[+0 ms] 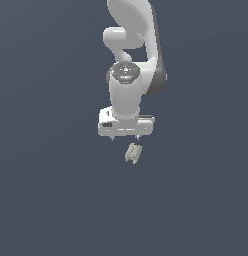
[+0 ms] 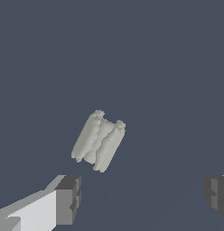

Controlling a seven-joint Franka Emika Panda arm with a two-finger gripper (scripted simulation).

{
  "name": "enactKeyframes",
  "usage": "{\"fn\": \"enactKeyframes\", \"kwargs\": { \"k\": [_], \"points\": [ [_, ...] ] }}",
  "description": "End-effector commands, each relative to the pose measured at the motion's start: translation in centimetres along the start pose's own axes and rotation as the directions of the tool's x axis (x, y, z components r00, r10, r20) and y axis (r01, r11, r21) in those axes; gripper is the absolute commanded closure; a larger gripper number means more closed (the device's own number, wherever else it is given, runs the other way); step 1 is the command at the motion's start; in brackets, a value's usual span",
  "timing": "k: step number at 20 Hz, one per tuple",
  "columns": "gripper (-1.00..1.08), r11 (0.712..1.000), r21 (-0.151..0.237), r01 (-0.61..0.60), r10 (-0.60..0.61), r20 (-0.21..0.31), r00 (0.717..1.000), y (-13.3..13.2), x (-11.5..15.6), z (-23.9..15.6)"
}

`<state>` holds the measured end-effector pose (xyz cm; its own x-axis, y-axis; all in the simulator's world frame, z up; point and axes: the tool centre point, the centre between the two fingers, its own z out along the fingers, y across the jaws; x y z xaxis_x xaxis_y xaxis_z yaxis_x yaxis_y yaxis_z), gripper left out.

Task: Pick up the object and move it to a goal position.

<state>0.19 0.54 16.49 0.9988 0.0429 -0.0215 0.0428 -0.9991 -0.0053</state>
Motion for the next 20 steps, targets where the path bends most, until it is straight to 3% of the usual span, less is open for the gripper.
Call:
{"fn": "enactKeyframes", "kwargs": {
  "k": [1, 12, 20],
  "points": [
    [-0.92, 1.0, 0.0, -0.004, 0.004, 0.0, 1.0, -0.1, 0.0, 0.1],
    [-0.92, 0.993, 0.001, -0.122, 0.122, -0.005, 0.993, -1.1, 0.3, 1.9],
    [-0.92, 0.958, 0.002, -0.287, 0.287, -0.013, 0.958, -2.6, 0.5, 4.6]
  ]
}}
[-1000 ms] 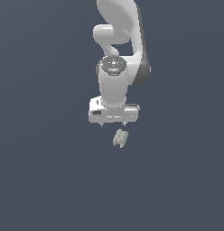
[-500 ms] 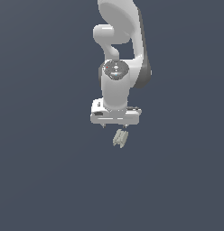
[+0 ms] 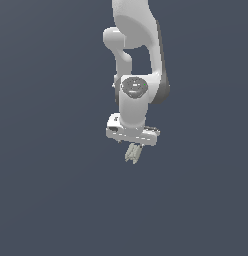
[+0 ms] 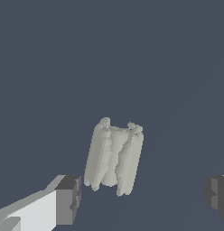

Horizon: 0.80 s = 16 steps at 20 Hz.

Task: Pick up the object and move it to a goal position.

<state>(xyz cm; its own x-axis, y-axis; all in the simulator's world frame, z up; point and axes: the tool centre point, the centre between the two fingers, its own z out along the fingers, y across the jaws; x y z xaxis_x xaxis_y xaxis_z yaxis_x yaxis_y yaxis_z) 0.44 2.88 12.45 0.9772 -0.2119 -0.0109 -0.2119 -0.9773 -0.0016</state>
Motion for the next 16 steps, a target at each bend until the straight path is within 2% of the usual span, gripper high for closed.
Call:
{"fn": "enactKeyframes", "kwargs": {
  "k": [1, 8, 16],
  "points": [
    [-0.92, 0.999, 0.0, -0.055, 0.055, -0.003, 0.999, -0.5, -0.1, 0.8],
    [-0.92, 0.987, 0.0, -0.161, 0.161, -0.008, 0.987, -1.3, -0.3, 2.5],
    [-0.92, 0.978, 0.001, -0.21, 0.21, -0.011, 0.978, -1.7, -0.4, 3.3]
  ]
}}
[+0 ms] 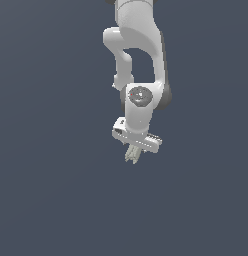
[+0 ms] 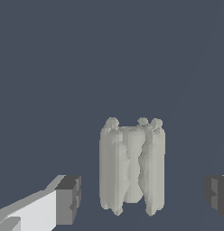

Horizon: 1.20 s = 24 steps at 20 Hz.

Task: Pick up the object and move it to a goal position.

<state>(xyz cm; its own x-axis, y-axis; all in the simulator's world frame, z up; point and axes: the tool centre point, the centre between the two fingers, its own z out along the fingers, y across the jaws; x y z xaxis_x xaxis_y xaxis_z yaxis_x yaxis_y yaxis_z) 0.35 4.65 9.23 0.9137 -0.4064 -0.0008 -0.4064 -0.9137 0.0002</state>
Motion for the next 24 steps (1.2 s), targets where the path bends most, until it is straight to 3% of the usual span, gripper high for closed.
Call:
{"fn": "enactKeyframes", "kwargs": {
  "k": [1, 19, 20, 24],
  "points": [
    [-0.92, 1.0, 0.0, -0.007, 0.007, -0.001, 1.0, 0.0, 0.0, 0.1],
    [-0.92, 1.0, 0.0, -0.007, 0.007, -0.001, 1.0, 0.0, 0.0, 5.1],
    [1.08, 1.0, 0.0, -0.007, 0.007, -0.001, 1.0, 0.0, 0.0, 5.1],
    [1.08, 1.0, 0.0, -0.007, 0.007, -0.001, 1.0, 0.0, 0.0, 5.1]
  ]
}}
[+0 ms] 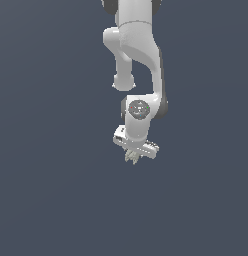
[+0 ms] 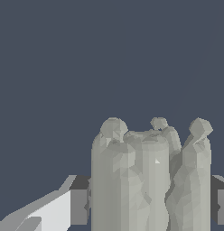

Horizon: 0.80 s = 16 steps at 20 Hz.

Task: Pick up the object and move it to a goal position.

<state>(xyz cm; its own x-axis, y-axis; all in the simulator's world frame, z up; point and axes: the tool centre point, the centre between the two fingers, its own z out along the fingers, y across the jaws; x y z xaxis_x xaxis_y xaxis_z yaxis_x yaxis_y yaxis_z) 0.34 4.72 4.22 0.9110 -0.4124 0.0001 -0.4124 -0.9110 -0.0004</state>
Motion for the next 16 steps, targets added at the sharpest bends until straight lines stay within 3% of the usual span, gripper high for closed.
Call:
{"fn": "enactKeyframes", "kwargs": {
  "k": [1, 16],
  "points": [
    [1.08, 1.0, 0.0, -0.001, 0.001, 0.0, 1.0, 0.0, 0.0, 0.1],
    [1.08, 1.0, 0.0, 0.0, 0.0, 0.0, 1.0, -1.7, -1.5, -2.6]
  ]
}}
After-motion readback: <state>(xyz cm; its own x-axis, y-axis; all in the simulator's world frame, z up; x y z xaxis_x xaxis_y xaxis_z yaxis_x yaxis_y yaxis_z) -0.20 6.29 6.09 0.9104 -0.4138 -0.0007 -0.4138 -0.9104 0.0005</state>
